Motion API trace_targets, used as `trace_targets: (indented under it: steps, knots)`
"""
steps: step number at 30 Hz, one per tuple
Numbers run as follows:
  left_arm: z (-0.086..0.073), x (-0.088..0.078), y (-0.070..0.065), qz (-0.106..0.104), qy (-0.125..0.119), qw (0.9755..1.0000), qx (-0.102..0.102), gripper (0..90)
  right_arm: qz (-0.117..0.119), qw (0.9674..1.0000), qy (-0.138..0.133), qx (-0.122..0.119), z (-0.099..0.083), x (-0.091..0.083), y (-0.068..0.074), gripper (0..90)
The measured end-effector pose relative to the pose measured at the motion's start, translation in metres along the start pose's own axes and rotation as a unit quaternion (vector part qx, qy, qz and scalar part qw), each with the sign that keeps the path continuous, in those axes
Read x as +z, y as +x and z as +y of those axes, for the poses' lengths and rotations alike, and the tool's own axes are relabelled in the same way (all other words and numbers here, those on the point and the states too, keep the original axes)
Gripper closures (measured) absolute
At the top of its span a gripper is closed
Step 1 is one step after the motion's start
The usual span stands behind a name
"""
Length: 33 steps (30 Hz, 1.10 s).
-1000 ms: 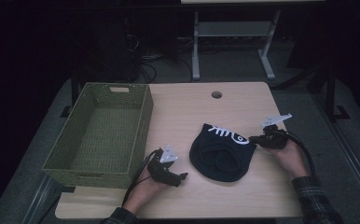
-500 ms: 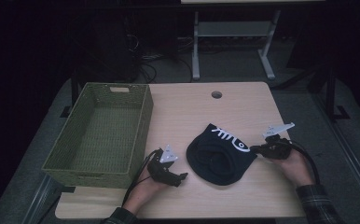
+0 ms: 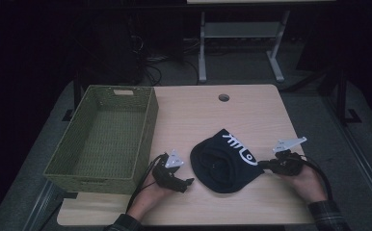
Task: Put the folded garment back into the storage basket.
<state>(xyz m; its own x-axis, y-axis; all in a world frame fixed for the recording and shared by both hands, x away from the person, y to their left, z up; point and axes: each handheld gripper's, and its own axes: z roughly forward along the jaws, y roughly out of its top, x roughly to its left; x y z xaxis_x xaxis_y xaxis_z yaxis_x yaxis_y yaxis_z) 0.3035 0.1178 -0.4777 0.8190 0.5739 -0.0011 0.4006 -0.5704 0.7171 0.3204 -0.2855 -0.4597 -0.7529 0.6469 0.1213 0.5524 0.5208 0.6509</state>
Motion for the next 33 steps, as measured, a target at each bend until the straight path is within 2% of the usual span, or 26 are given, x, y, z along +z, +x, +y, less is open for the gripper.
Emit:
trace_targets:
  steps: [3,7,8,9,10,11,13,14,15,18,19,20,22,23,24,25,26,29,33]
  knots:
    - [0.000,0.000,0.000,0.000,0.000,1.0000,0.000,12.0,0.005,1.0000,0.000,0.000,-0.004,0.000,0.007,90.0]
    - [0.000,0.000,0.000,0.000,0.000,1.0000,0.000,12.0,-0.009,0.9999,-0.006,0.004,-0.006,-0.005,0.010,90.0]
    - [0.000,0.000,0.000,0.000,0.000,1.0000,0.000,11.9,-0.017,0.9996,-0.022,0.011,-0.007,-0.011,0.011,90.0]
    - [0.000,0.000,0.000,0.000,0.000,1.0000,0.000,12.0,-0.017,0.9996,-0.022,0.011,-0.007,-0.011,0.011,90.0]
    - [0.000,0.000,0.000,0.000,0.000,1.0000,0.001,12.0,-0.031,0.9984,-0.043,0.017,-0.010,-0.019,0.011,86.1]
    - [0.000,0.000,0.000,0.000,0.000,1.0000,0.001,11.9,-0.031,0.9984,-0.043,0.017,-0.010,-0.019,0.011,86.1]
    - [0.000,0.000,0.000,0.000,0.000,1.0000,0.000,11.9,-0.047,0.9973,-0.052,0.024,-0.014,-0.024,0.011,78.6]
    - [0.000,0.000,0.000,0.000,0.000,1.0000,0.001,12.0,-0.054,0.9962,-0.059,0.035,-0.020,-0.027,0.011,73.4]
    - [0.000,0.000,0.000,0.000,0.000,1.0000,0.001,12.0,-0.054,0.9962,-0.059,0.035,-0.020,-0.027,0.011,73.4]
    - [0.000,0.000,0.000,0.000,0.000,1.0000,0.000,12.0,-0.070,0.9945,-0.062,0.046,-0.030,-0.030,0.012,61.3]
    - [0.000,0.000,0.000,0.000,0.000,1.0000,0.000,12.0,-0.080,0.9937,-0.058,0.053,-0.034,-0.031,0.013,52.1]
    - [0.000,0.000,0.000,0.000,0.000,1.0000,0.000,12.0,-0.082,0.9932,-0.055,0.061,-0.036,-0.031,0.014,47.6]
    - [0.000,0.000,0.000,0.000,0.000,1.0000,0.000,12.0,-0.095,0.9921,-0.056,0.060,-0.041,-0.029,0.014,38.9]
    - [0.000,0.000,0.000,0.000,0.000,1.0000,0.000,11.9,-0.095,0.9921,-0.056,0.060,-0.041,-0.029,0.014,38.9]
    - [0.000,0.000,0.000,0.000,0.000,1.0000,0.000,12.0,-0.102,0.9910,-0.051,0.070,-0.045,-0.026,0.014,32.7]
    - [0.000,0.000,0.000,0.000,0.000,1.0000,0.000,12.0,-0.102,0.9910,-0.051,0.070,-0.045,-0.026,0.014,32.7]
    - [0.000,0.000,0.000,0.000,0.000,1.0000,0.000,11.9,-0.107,0.9901,-0.049,0.077,-0.047,-0.024,0.013,25.1]
    - [0.000,0.000,0.000,0.000,0.000,1.0000,0.000,12.0,-0.121,0.9887,-0.050,0.074,-0.050,-0.021,0.011,17.8]
    - [0.000,0.000,0.000,0.000,0.000,1.0000,0.001,11.9,-0.121,0.9883,-0.049,0.078,-0.052,-0.019,0.009,14.1]
